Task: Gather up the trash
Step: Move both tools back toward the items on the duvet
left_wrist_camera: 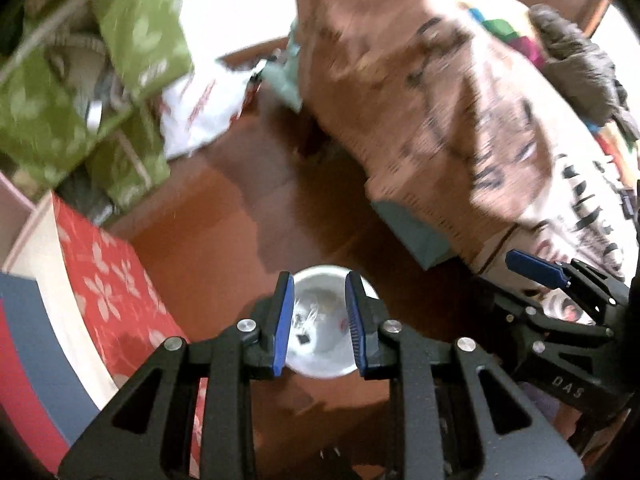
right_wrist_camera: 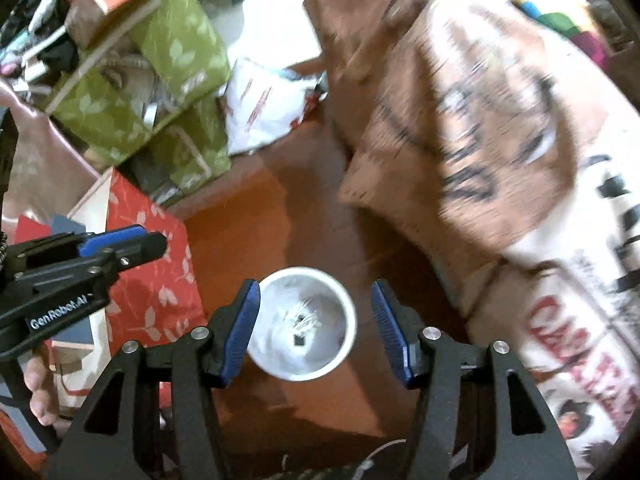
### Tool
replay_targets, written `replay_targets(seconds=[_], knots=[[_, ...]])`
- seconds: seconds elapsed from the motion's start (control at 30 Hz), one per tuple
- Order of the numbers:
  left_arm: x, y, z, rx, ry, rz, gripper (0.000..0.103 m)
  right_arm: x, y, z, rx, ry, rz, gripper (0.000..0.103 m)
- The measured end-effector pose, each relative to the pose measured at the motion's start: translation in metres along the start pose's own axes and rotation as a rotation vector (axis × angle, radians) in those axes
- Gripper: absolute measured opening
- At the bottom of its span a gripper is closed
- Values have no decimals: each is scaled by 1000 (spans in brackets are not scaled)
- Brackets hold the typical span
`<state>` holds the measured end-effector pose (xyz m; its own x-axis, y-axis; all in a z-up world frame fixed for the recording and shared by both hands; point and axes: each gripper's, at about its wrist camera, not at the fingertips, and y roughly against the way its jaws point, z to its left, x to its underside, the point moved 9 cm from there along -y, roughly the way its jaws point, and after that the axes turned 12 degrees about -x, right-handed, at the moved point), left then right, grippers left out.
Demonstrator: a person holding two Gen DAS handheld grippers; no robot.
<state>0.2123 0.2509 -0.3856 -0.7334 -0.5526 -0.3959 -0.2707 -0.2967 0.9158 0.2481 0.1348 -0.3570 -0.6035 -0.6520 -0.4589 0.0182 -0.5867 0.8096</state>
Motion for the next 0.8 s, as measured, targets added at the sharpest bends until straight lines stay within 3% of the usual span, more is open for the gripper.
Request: replay_targets(seconds=[0.2,0.37,0.43,0.5,0.57,0.8], knots=[[-32,69,-42,62,-37,-160,50,-19,75,-20,75,13,-144,54],[-44,116,-80,81,-103,-266,61,-28,136,-39,127,-5,-264,54],[-46,130,-95,99,-122,-295,61,-29,156,-47,160,-11,-309,54],[-48,142,-113,130,-132,-311,62,-30,179,-58,179,-23,-352,65],[-50,153,-134,160,-151,-326,62,-29,201,-69,200,-31,-398,69],[-60,183,-212,200,-258,-392,62,-21,261,-118,322,-77,-491,70]])
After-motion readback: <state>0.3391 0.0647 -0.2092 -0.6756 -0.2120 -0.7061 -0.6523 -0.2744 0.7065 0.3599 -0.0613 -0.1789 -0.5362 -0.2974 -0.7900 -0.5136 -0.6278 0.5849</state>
